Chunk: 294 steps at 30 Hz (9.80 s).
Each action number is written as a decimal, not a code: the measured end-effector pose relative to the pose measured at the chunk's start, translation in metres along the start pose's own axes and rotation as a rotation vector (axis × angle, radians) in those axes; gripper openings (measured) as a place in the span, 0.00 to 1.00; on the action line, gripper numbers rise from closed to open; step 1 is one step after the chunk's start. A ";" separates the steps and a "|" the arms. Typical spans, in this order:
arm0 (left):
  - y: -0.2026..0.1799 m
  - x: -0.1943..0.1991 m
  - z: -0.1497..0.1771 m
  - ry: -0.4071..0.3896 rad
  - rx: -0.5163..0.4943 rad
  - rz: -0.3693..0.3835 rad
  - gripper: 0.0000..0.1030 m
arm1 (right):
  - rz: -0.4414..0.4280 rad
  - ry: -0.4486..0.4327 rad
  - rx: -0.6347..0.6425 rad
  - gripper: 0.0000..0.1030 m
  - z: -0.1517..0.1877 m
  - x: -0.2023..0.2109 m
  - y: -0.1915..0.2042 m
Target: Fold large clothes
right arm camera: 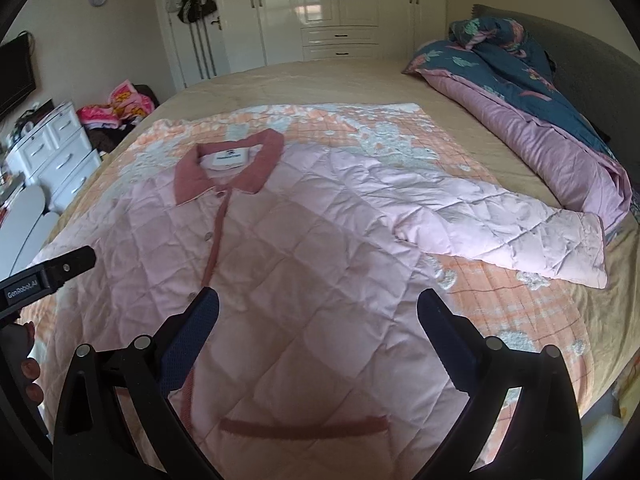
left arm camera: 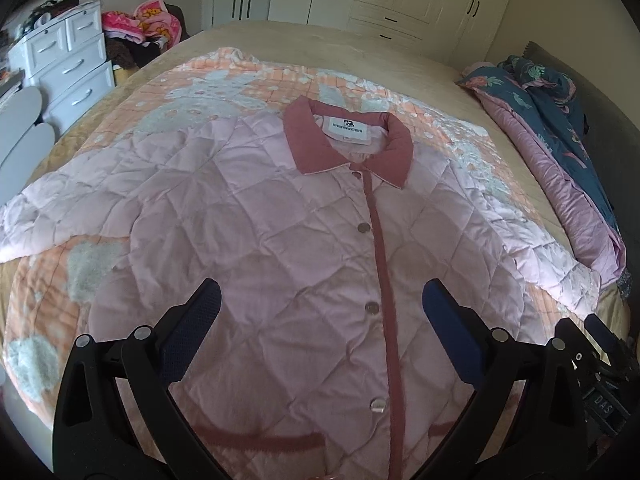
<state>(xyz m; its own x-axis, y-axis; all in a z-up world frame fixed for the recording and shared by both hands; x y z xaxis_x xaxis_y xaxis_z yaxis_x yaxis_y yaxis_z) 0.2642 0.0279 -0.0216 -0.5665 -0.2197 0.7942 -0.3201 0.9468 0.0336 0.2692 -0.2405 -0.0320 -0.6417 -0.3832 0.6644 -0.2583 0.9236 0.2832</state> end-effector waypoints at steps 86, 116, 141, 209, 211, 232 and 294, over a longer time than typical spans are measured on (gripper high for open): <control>0.023 -0.015 -0.136 -0.012 0.125 0.070 0.92 | -0.109 -0.480 -0.092 0.18 -0.211 0.083 -0.060; 0.143 -0.055 -0.108 0.021 0.313 0.178 0.92 | -0.327 -0.257 0.102 0.18 -0.153 -0.064 0.153; 0.111 -0.112 -0.072 0.212 0.409 0.434 0.92 | -0.513 0.141 0.236 0.54 -0.003 -0.174 0.234; 0.237 -0.080 -0.023 0.098 0.347 -0.076 0.91 | -0.367 0.063 0.222 0.96 -0.038 -0.086 0.208; 0.248 -0.080 -0.020 0.099 0.367 -0.080 0.91 | -0.384 0.076 0.251 0.96 -0.033 -0.089 0.224; 0.364 -0.091 0.020 0.124 0.597 -0.141 0.91 | -0.490 0.174 0.416 0.96 -0.001 -0.115 0.359; 0.307 0.074 -0.128 -0.346 0.520 -0.151 0.10 | -0.467 -0.011 0.094 0.96 -0.036 -0.015 0.198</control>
<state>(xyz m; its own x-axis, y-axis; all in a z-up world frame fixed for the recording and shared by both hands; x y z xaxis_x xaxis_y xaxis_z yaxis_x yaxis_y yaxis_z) 0.2210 0.3322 0.1251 -0.6711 -0.4870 0.5590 -0.6926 0.6808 -0.2384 0.2536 -0.0521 0.0387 -0.4491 -0.7580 0.4731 -0.5851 0.6496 0.4855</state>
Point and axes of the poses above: each gripper's, at about its wrist camera, not at the fingertips, and x roughly against the way its jaws point, y to its left, z to its underside, the point moved 6 cm from there along -x, roughly the way its jaws point, and after that the axes turned 15 degrees about -z, right-handed, at the moved point
